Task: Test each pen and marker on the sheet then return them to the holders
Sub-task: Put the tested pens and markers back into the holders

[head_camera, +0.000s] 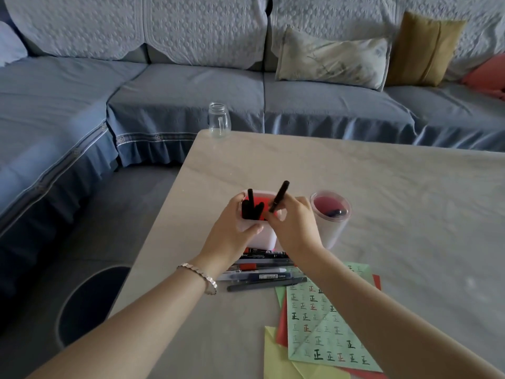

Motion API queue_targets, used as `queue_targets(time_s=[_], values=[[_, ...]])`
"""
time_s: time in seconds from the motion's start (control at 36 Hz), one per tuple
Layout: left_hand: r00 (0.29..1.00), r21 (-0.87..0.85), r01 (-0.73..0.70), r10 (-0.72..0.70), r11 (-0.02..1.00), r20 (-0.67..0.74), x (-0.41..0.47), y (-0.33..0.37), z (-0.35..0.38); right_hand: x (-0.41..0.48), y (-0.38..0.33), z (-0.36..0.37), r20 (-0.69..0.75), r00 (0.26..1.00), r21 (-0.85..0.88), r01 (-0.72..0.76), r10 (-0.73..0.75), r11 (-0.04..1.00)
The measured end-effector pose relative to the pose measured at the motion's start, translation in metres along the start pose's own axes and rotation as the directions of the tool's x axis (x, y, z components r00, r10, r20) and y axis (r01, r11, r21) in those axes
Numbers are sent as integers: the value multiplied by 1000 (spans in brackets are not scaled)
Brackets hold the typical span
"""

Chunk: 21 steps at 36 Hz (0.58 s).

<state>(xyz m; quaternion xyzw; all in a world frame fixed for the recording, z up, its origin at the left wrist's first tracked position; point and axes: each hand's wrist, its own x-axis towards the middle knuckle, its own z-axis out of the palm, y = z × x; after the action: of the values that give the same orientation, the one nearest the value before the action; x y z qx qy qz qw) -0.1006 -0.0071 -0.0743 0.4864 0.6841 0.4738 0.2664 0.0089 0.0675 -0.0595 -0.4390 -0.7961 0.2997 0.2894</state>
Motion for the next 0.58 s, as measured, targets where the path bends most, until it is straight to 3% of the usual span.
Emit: queue_targets(time_s=[0.14,0.19,0.28,0.39,0.44,0.5,0.58], values=[[1000,-24,-1,1,1000,-4,3,-7,3,-11,8,-10,2,997,-71,74,-74,995],[1000,-19,6,-5,1000,4,3,-11,3,-16,18,-20,-34,988,-186,144,-153,972],[1000,-29,16,-16,999,-8,3,-15,5,-17,41,-38,-48,978,-414,167,-205,895],[999,-17,15,-16,1000,-45,2,-18,9,-13,64,-51,69,991,-679,130,-113,722],[999,-24,29,-30,999,-38,1,-17,10,-11,70,-51,69,990,-716,137,-126,684],[997,-37,62,-64,997,-47,-2,-16,10,-8,74,-52,44,990,-684,125,-131,718],[981,90,82,-64,993,-182,-13,-20,8,-7,71,-56,36,992,-629,118,-122,768]])
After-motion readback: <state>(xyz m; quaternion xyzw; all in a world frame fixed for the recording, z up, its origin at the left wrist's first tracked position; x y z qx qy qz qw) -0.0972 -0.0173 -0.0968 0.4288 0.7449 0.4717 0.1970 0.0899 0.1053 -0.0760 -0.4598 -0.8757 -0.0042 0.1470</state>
